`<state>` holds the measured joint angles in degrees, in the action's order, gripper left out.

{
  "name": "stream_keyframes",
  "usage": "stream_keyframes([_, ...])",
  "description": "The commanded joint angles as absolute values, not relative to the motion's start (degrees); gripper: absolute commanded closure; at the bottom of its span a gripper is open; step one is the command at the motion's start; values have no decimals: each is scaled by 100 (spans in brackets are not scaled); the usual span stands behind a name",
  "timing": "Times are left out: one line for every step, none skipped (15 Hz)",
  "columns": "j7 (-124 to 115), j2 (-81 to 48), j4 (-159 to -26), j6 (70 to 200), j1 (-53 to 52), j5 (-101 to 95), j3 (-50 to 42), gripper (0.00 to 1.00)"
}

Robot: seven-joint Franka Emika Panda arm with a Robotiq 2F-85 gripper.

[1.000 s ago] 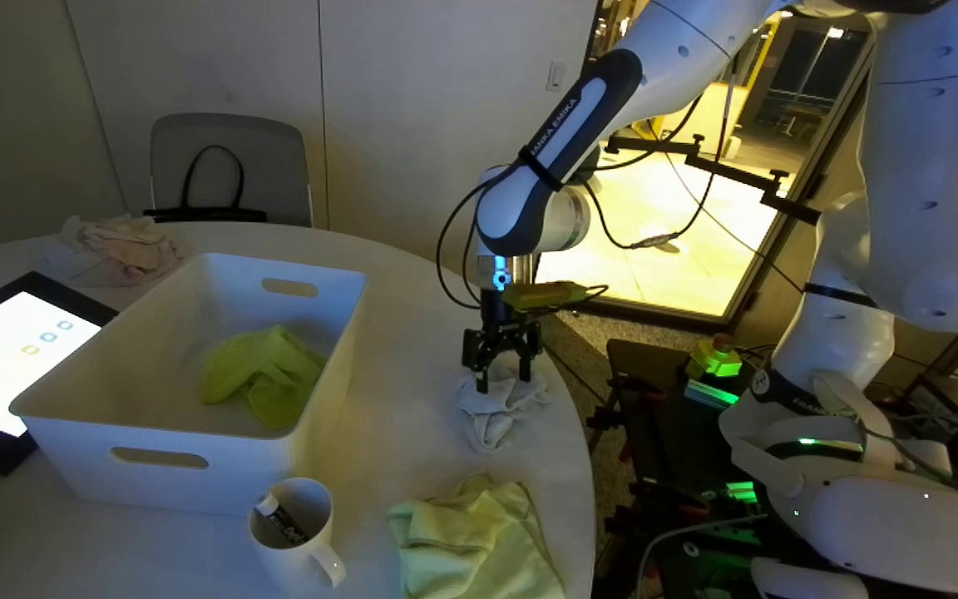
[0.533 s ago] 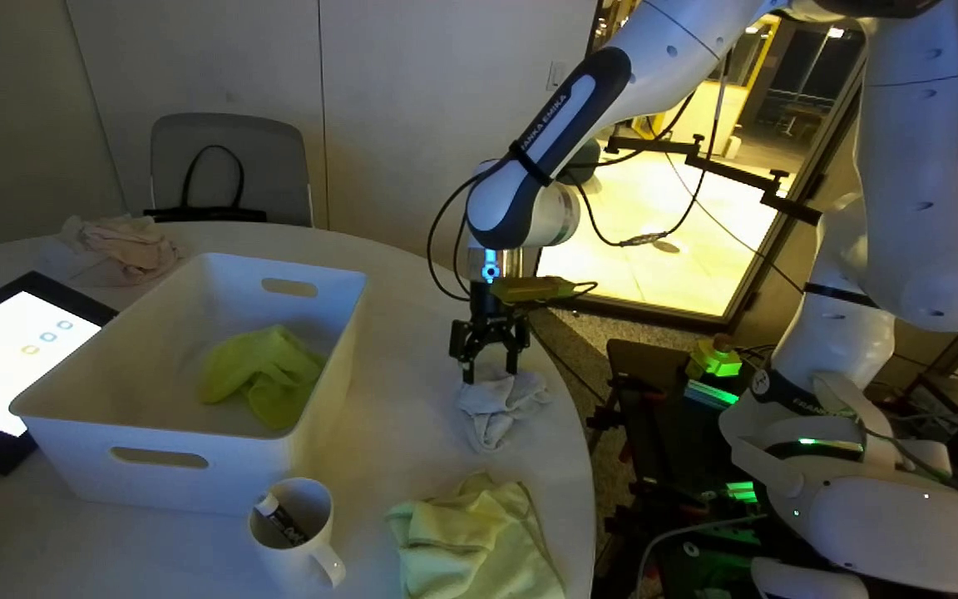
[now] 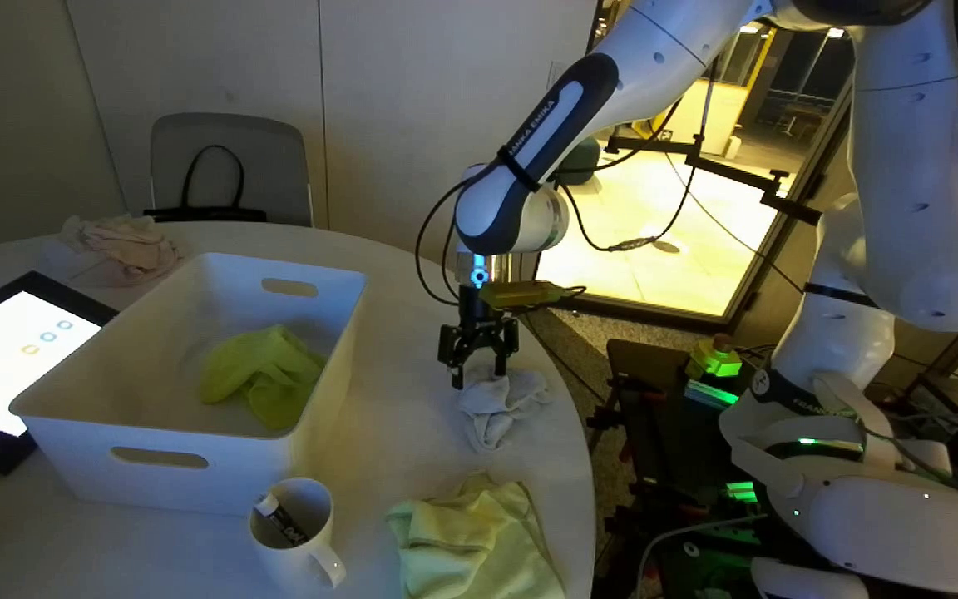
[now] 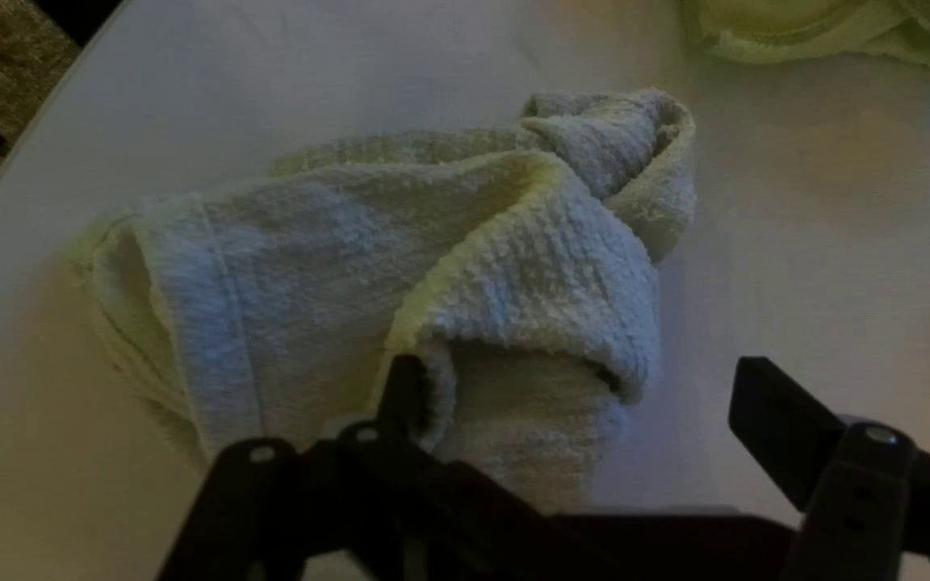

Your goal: Put the cloths in the box, then put the marker and the yellow object in the cup

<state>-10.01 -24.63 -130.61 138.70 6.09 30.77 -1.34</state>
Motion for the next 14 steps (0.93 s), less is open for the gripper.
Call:
stream_keyframes([-979,-2644,-12841,13840,628,3072,-51,15])
stream_keyframes([-977,-2652,-12834,13833,630,3068,-43,23])
stream_keyframes([-997,-2653,-12841,13828,623,3054,-45,38])
stream_keyframes([-1010,-2653,-12841,13819,616,3036,-48,48])
stream_keyframes([-1029,-2645,-12849,13809,608,3017,-56,55])
stream_keyframes([-1035,-2641,-12854,13798,605,3005,-60,63])
stream_keyframes([-1050,-2637,-12855,13787,600,2994,-65,70])
stream_keyframes([-1060,-2629,-12858,13774,595,2974,-72,77])
stream_keyframes([-1077,-2623,-12859,13764,587,2959,-78,83])
stream_keyframes([-1093,-2608,-12862,13744,582,2942,-85,86])
stream_keyframes([-1113,-2588,-12872,13737,575,2929,-92,88])
stream_keyframes([-1129,-2560,-12885,13721,567,2904,-101,90])
stream_keyframes([-1151,-2484,-12932,13726,562,2899,-111,93])
stream_keyframes([-1184,-2399,-12986,13743,550,2882,-129,88])
